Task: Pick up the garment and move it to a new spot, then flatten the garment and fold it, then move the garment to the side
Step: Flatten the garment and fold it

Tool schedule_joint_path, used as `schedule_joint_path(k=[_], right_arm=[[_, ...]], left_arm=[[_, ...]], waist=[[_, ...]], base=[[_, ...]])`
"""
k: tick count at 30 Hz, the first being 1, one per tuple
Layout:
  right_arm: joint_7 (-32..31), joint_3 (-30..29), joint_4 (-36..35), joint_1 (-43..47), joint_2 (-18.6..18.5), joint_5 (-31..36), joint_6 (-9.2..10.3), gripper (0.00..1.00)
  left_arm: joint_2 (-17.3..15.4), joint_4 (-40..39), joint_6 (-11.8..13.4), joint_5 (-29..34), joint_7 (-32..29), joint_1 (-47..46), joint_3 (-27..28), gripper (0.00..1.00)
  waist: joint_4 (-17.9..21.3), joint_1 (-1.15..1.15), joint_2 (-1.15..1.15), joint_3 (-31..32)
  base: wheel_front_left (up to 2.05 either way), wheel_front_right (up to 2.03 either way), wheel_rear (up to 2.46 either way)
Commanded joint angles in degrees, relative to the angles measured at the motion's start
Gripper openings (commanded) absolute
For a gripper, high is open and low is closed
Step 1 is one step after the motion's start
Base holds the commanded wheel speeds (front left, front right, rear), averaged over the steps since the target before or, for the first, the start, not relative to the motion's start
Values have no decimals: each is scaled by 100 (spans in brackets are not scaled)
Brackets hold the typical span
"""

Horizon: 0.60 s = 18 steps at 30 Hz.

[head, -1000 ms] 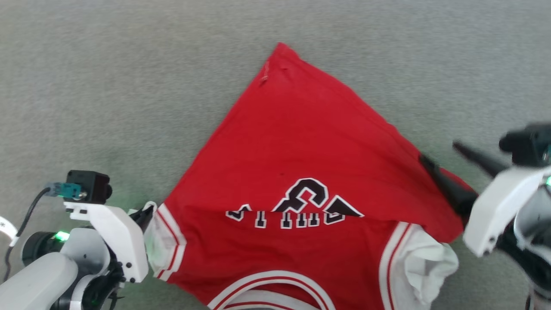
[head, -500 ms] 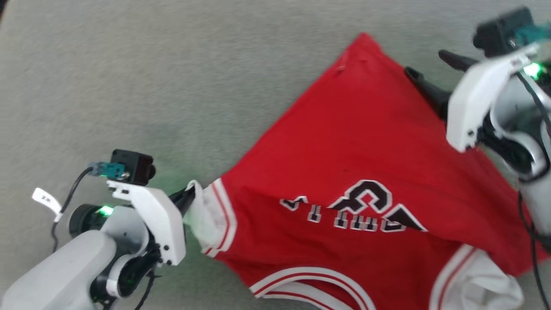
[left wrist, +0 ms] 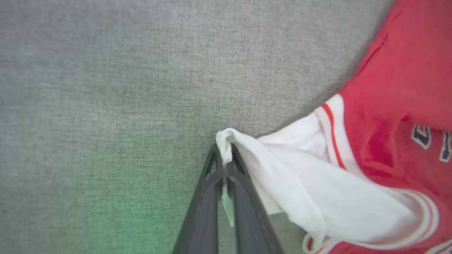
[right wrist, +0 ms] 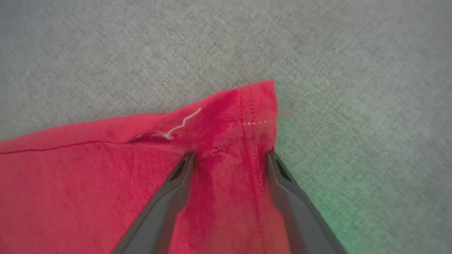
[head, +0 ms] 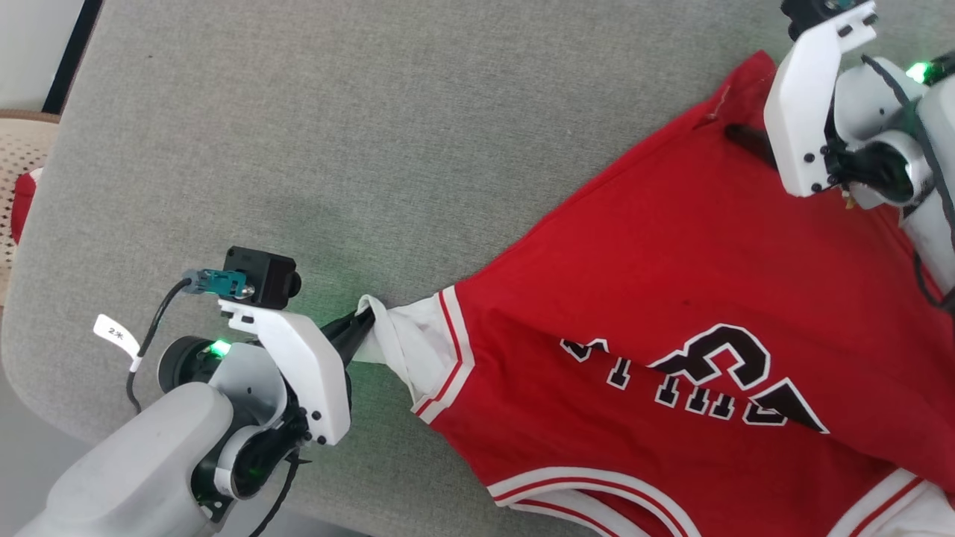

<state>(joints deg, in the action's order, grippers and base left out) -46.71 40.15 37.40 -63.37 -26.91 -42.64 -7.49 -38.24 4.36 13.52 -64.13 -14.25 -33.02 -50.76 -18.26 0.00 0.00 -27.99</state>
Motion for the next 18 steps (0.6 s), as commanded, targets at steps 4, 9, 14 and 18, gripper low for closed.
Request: schedule_joint_path(k=[4,9,14,18], right_arm=[[-551,639,666,522,33,-312,-2,0],[-88,783,469,54,-111,-462,2,0],[372,790,127,-301,-408,-659,15,0],[743,708,-227,-402,-541,-855,12,0]], left_arm=[[19,211,-42,-9,17,-79,-15,0],[-85,302,-43,35,-46,-243,53,0],[-297,240,6,47,-207,-538,196,0],[-578,177,39,94,-392,-919,378,0]], waist=[[-16,0,0,-37],[160,0,0,8],[458,0,0,146],[732,0,0,305]], base=[[0,0,0],[0,0,0],[0,0,0],[0,0,0]])
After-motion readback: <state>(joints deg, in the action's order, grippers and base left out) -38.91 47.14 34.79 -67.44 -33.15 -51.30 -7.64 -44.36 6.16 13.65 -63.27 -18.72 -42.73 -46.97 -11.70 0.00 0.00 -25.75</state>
